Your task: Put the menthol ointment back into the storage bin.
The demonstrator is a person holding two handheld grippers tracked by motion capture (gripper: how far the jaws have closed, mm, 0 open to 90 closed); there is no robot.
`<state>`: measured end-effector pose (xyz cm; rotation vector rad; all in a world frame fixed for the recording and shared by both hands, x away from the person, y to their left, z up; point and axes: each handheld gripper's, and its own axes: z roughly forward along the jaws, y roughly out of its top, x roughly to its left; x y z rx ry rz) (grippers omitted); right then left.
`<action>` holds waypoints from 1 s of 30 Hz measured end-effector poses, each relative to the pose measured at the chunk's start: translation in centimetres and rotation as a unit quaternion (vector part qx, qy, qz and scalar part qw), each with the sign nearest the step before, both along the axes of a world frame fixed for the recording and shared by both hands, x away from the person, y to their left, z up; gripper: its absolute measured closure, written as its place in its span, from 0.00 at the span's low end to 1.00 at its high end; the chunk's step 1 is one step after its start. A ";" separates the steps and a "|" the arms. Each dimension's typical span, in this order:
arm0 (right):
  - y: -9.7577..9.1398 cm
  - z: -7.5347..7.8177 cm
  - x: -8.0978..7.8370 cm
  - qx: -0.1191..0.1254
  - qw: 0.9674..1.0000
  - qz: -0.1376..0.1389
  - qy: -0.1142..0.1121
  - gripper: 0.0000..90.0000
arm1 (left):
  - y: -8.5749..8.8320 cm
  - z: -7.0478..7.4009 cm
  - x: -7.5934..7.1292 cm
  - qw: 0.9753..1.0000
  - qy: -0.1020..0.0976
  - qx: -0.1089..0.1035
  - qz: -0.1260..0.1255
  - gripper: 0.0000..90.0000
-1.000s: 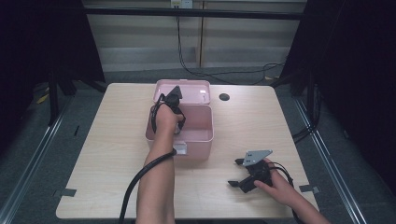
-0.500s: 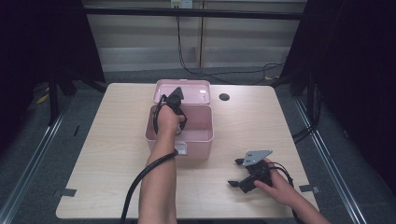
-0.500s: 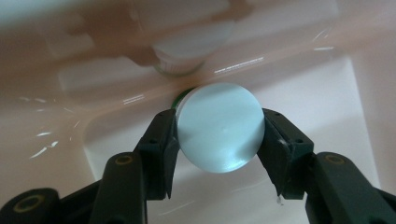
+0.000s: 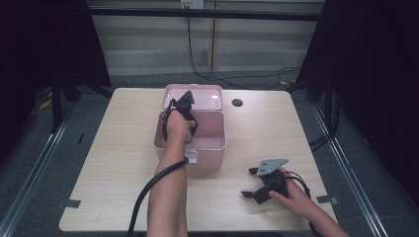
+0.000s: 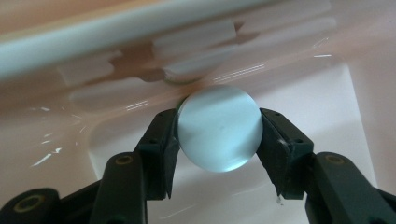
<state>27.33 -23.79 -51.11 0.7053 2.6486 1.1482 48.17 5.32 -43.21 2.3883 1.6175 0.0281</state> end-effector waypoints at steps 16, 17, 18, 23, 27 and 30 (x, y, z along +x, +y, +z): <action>0.0 0.0 0.0 0.000 1.000 0.000 0.000 0.12 | -0.1 0.0 -0.3 1.000 0.012 -0.001 0.009 0.41; 0.0 0.0 0.0 0.000 1.000 0.000 0.000 0.12 | -0.1 0.0 -0.3 1.000 0.012 -0.001 0.009 0.41; 0.0 0.0 0.0 0.000 1.000 0.000 0.000 0.12 | 0.0 0.1 -0.4 1.000 0.013 -0.001 0.008 0.41; 0.0 0.0 0.0 0.000 1.000 0.000 0.000 0.12 | -0.2 0.4 -0.4 1.000 0.014 0.001 0.005 0.36; 0.0 0.0 0.0 0.000 1.000 0.000 0.000 0.12 | -0.2 0.6 -0.4 1.000 0.014 0.001 0.005 0.33; 0.0 0.0 0.0 0.000 1.000 0.000 0.000 0.12 | -0.2 0.8 -0.5 1.000 0.013 0.001 0.007 0.32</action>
